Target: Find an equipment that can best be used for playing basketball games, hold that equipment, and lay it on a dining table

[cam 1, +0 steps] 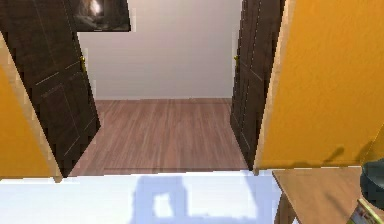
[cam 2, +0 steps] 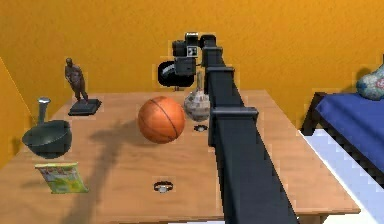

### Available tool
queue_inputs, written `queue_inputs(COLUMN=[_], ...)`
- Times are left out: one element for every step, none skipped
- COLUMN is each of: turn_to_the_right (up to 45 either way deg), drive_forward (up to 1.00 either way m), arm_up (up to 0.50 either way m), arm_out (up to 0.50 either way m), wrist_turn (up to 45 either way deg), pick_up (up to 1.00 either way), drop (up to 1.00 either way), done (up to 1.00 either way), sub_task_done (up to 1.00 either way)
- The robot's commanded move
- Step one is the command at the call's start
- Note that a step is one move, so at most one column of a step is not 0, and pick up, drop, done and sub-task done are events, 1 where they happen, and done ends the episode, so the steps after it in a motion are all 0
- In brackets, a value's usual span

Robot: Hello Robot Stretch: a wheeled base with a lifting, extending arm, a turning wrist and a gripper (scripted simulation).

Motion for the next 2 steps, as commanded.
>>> queue_inputs(turn_to_the_right=[0.0,0.0], drive_forward=[0.0,0.0], arm_up=[0.0,0.0], arm_out=[-0.08,0.0], wrist_turn=[0.0,0.0], pick_up=[0.0,0.0], drop=[0.0,0.0], done=[0.0,1.0], sub_task_done=[0.0,0.0])
